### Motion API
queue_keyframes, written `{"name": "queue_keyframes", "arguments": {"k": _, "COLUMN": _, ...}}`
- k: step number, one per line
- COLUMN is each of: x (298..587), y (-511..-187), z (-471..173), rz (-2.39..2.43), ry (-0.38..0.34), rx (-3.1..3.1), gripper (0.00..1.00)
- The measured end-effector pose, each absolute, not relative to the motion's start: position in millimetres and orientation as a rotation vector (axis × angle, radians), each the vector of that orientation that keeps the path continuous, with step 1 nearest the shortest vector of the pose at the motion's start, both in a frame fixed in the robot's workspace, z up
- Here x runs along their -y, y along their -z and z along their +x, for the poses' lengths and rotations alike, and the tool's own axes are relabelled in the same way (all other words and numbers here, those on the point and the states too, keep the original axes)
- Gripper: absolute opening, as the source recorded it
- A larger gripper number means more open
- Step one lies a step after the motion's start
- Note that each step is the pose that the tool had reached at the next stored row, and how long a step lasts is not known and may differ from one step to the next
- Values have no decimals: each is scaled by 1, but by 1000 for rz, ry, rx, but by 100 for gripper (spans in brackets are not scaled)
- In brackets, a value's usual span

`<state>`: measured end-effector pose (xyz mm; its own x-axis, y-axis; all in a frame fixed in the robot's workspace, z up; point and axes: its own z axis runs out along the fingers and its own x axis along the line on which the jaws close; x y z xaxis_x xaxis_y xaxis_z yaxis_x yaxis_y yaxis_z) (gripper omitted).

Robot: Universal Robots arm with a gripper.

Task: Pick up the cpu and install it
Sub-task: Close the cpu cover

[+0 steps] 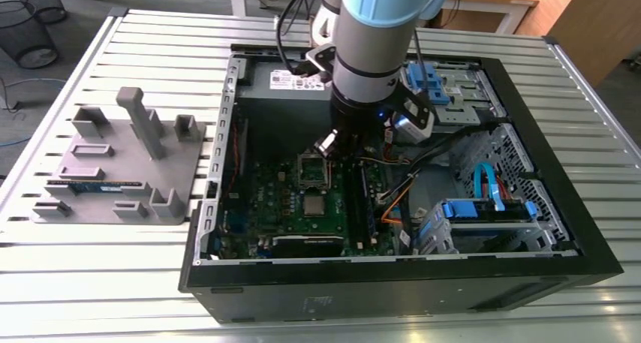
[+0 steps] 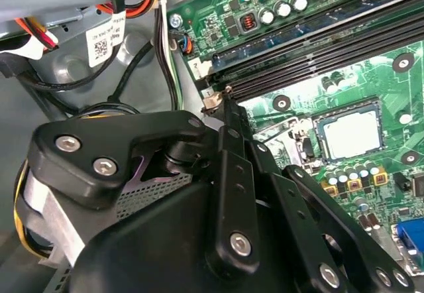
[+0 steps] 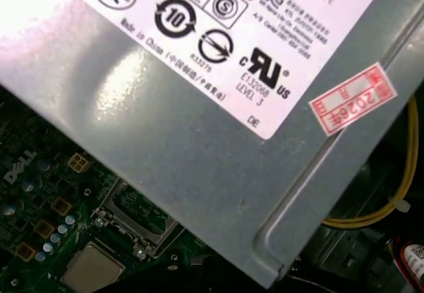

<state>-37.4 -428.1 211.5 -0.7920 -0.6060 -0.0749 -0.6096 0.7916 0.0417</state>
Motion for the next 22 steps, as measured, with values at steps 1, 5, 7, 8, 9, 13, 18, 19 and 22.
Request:
{"name": "queue_keyframes", "arguments": {"k": 1, "x": 428, "y": -211, "z": -38, "rz": -991, "ry": -98, "rx": -2919, "gripper": 11}}
{"name": "queue_keyframes", "arguments": {"k": 5, "x": 425, "y": -209, "z": -40, "rz": -991, "ry": -98, "rx": -2919, "gripper": 11}}
{"name": "queue_keyframes", "arguments": {"k": 7, "x": 424, "y": -208, "z": -41, "rz": -991, "ry": -98, "rx": -2918, "gripper": 11}}
{"name": "queue_keyframes", "arguments": {"k": 8, "x": 423, "y": -208, "z": -42, "rz": -991, "ry": -98, "rx": -2918, "gripper": 11}}
{"name": "queue_keyframes", "arguments": {"k": 9, "x": 423, "y": -208, "z": -43, "rz": -991, "ry": -98, "rx": -2918, "gripper": 11}}
{"name": "queue_keyframes", "arguments": {"k": 13, "x": 422, "y": -205, "z": -43, "rz": -990, "ry": -98, "rx": -2919, "gripper": 11}}
{"name": "queue_keyframes", "arguments": {"k": 18, "x": 420, "y": -203, "z": -43, "rz": -988, "ry": -98, "rx": -2919, "gripper": 11}}
{"name": "queue_keyframes", "arguments": {"k": 19, "x": 420, "y": -203, "z": -43, "rz": -987, "ry": -98, "rx": -2919, "gripper": 11}}
{"name": "queue_keyframes", "arguments": {"k": 22, "x": 419, "y": -202, "z": -43, "rz": -987, "ry": -98, "rx": -2919, "gripper": 11}}
